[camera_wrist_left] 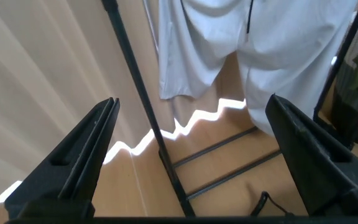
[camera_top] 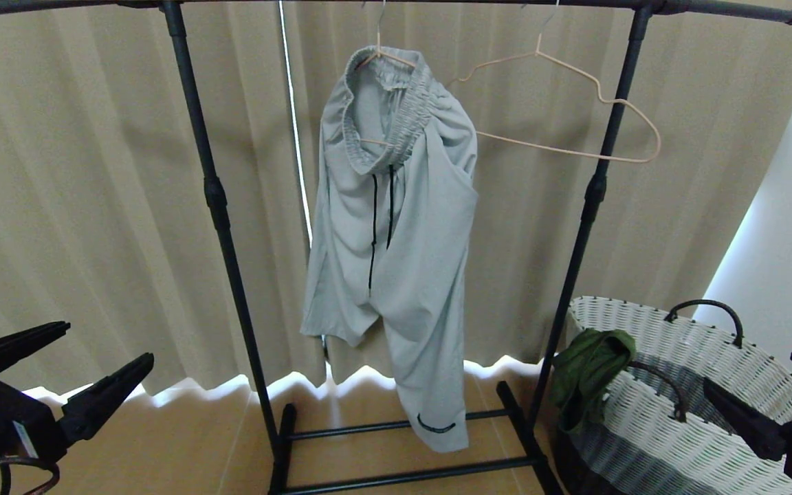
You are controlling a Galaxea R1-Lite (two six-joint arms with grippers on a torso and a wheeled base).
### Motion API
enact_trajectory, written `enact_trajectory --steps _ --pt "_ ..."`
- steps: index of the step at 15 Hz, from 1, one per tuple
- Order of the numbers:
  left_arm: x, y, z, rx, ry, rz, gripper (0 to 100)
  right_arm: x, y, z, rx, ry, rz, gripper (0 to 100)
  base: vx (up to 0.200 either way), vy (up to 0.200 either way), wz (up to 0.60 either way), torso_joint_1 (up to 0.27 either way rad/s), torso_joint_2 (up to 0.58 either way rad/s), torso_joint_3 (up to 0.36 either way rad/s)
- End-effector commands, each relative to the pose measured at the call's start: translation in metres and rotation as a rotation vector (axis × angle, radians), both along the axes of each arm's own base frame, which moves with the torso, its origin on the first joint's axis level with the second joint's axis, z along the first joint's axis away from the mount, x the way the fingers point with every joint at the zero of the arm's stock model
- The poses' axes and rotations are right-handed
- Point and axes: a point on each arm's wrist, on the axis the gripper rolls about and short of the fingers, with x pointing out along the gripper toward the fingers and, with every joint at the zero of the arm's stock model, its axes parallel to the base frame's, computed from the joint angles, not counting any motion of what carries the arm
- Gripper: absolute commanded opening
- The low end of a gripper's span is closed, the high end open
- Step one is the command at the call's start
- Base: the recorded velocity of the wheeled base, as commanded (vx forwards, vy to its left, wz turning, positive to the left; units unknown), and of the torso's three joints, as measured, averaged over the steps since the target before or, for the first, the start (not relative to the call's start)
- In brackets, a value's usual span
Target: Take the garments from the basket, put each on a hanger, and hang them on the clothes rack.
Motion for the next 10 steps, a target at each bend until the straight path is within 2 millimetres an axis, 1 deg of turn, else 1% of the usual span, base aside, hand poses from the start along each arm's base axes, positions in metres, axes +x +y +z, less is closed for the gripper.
enact_trajectory --steps 1,7,10 --pt "-0.001 0.0 -0.002 0.001 -0.004 0.0 100 -0.0001 0.0 -0.0002 -0.001 0.0 0.001 100 0.0 0.0 0.0 0.0 0.0 0.0" --pt "-0.0091 -0.0001 -0.0046 0.004 -0.076 0.0 100 -0.0001 0.0 -0.0002 -0.001 0.0 0.001 100 0.0 0.0 0.0 0.0 0.0 0.0" --pt "-0.0101 -0.0002 -0.0046 0.006 -0.081 -0.002 100 0.0007 0.0002 0.0013 0.001 -0.004 0.002 100 0.0 0.0 0.0 0.0 0.0 0.0"
